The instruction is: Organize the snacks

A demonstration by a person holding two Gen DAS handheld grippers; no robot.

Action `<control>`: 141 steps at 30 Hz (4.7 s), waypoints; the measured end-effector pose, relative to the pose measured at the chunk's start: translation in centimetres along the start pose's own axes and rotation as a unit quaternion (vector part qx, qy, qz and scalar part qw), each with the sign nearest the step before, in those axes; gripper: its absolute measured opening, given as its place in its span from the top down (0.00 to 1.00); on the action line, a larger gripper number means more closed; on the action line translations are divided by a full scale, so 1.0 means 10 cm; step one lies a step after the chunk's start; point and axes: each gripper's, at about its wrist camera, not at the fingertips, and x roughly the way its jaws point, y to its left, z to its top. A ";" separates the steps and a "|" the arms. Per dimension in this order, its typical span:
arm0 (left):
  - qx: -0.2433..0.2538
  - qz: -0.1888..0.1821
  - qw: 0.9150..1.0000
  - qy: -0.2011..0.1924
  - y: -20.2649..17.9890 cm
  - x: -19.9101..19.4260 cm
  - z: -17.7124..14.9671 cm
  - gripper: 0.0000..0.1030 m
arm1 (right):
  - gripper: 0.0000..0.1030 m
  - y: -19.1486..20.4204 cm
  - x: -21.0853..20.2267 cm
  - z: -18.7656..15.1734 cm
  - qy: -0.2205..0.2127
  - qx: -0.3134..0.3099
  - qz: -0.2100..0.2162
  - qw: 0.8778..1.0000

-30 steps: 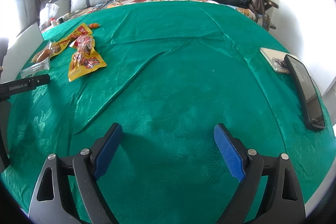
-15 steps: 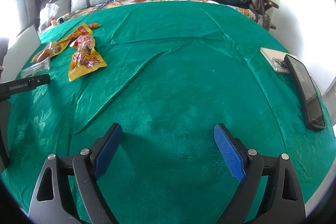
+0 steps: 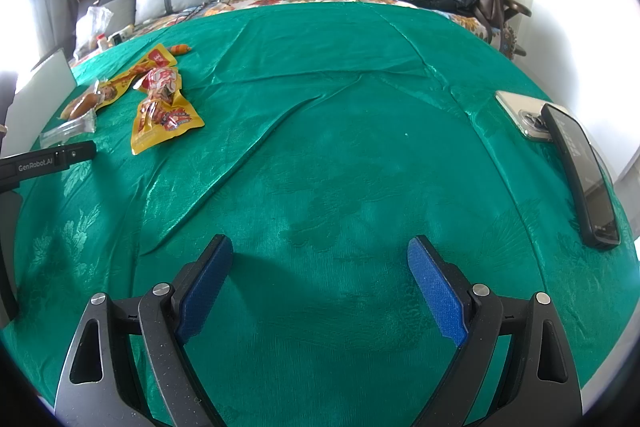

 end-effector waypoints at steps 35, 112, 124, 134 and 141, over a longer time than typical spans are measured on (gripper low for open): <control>0.005 -0.005 1.000 0.010 0.00 -0.02 -0.03 0.00 | 0.10 0.00 0.00 0.00 0.000 0.000 -0.001 1.000; 0.259 -0.115 0.940 0.188 0.29 -0.22 -0.05 0.04 | 0.08 0.03 0.03 0.01 0.002 -0.004 -0.001 1.000; 0.009 -0.089 0.983 0.157 0.78 -0.44 0.02 0.53 | 0.08 0.03 0.03 0.01 0.002 -0.004 -0.001 1.000; 0.069 -0.060 0.982 0.163 0.60 -0.37 -0.05 0.22 | 0.08 0.04 0.03 0.01 0.002 -0.004 -0.001 1.000; 0.088 -0.041 0.983 0.157 0.67 -0.29 -0.07 0.00 | 0.08 0.04 0.03 0.01 0.002 -0.004 -0.001 1.000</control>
